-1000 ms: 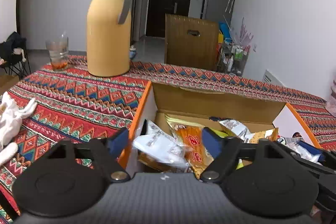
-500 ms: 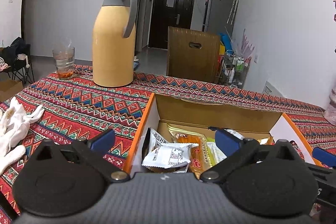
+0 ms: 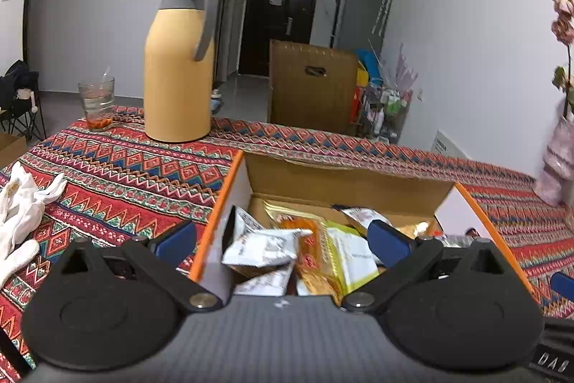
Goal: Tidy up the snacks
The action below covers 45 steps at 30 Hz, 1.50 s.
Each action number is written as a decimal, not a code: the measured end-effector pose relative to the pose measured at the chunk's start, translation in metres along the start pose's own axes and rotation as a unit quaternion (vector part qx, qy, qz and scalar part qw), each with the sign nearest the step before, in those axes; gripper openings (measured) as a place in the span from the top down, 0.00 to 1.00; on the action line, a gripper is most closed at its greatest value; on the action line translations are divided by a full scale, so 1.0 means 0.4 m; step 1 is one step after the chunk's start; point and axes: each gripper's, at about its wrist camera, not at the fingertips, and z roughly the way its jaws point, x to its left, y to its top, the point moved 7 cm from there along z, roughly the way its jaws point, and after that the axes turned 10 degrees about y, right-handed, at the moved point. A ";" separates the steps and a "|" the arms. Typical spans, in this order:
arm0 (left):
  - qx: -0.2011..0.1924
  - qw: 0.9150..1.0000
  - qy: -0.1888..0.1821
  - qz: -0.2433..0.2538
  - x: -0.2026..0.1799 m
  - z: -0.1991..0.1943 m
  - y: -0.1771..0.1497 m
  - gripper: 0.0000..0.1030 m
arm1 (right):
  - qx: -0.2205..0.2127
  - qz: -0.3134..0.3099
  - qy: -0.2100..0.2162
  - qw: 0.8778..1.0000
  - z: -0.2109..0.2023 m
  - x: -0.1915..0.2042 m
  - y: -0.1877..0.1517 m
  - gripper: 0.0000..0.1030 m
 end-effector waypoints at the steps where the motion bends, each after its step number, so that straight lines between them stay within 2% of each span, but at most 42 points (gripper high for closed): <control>1: 0.002 1.000 0.000 0.006 -0.007 -0.004 -0.003 0.00 | 0.006 -0.002 -0.003 1.000 -0.007 -0.006 -0.009 0.00; 8: 0.008 0.999 0.000 0.043 -0.038 -0.047 -0.030 0.00 | 0.041 -0.014 -0.012 0.999 -0.045 -0.041 -0.065 0.00; 18: 0.048 0.997 -0.003 0.060 -0.010 -0.073 -0.098 0.00 | 0.133 -0.030 -0.003 0.991 -0.050 -0.076 -0.192 0.00; 27: 0.085 0.993 0.006 0.077 0.012 -0.073 -0.167 0.00 | 0.149 -0.033 0.001 0.988 -0.002 -0.090 -0.201 0.01; 30: 0.095 0.992 0.007 0.084 0.011 -0.069 -0.189 0.00 | 0.150 -0.023 0.004 0.988 0.014 -0.096 -0.203 0.14; 32: 0.103 0.991 0.009 0.088 0.010 -0.063 -0.202 0.00 | 0.146 -0.014 0.018 0.989 0.018 -0.097 -0.202 0.28; 38: 0.126 0.987 0.008 0.096 0.002 -0.043 -0.243 0.00 | 0.119 -0.005 0.034 0.992 -0.007 -0.100 -0.192 0.49; 45: 0.134 0.986 0.012 0.102 -0.018 -0.017 -0.259 0.00 | 0.040 0.017 0.020 0.999 -0.065 -0.129 -0.159 0.51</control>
